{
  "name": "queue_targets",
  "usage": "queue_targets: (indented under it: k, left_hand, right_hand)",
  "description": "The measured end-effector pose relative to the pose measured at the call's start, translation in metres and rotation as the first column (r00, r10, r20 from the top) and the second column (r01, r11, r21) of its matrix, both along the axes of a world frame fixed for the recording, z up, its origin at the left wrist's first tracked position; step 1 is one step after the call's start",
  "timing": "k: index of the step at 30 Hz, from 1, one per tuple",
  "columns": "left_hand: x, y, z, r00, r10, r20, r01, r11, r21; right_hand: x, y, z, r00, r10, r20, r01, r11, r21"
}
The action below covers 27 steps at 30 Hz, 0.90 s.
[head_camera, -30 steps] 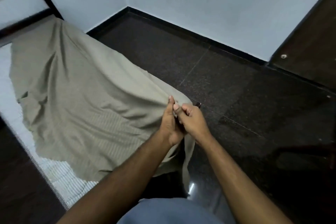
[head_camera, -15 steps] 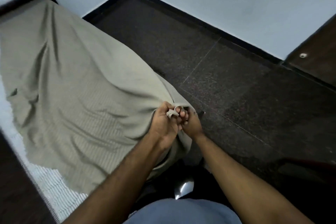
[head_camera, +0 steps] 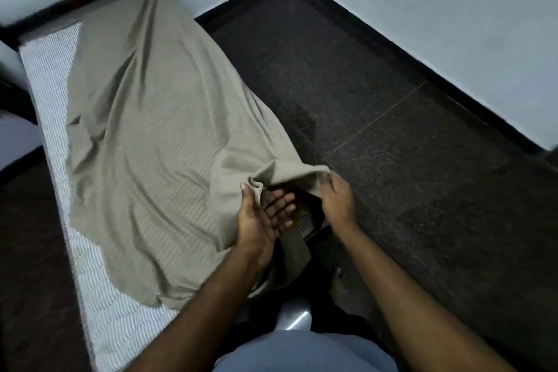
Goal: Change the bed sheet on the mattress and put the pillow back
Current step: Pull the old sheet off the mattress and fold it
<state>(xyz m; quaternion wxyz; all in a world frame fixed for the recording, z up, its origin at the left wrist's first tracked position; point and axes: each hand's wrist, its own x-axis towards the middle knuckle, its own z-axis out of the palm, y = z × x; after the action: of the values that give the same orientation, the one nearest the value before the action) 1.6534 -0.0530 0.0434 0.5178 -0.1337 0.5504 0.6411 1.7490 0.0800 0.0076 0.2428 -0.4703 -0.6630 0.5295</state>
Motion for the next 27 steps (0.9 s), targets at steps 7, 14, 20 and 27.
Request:
queue_targets:
  k: [7,14,20,27]
  left_hand:
    - [0.031,0.049,0.028,1.0,-0.018,-0.016,0.02,0.991,0.136]
    - [-0.04,0.066,0.043,0.943,0.318,0.1,-0.333,0.883,0.331]
    - [-0.073,0.073,0.04,0.957,0.224,0.184,-0.254,0.955,0.155]
    - [-0.082,0.128,0.039,0.932,0.328,0.155,-0.355,0.911,0.208]
  right_hand:
    - [-0.073,0.018,0.103,0.89,0.447,-0.086,-0.424,0.883,0.199]
    - [-0.088,-0.002,0.099,0.906,0.418,-0.072,-0.404,0.903,0.148]
    - [-0.071,0.027,0.079,0.685,0.717,-0.133,-0.723,0.69,-0.005]
    - [-0.094,0.121,-0.031,0.923,0.343,0.174,-0.127,0.699,-0.703]
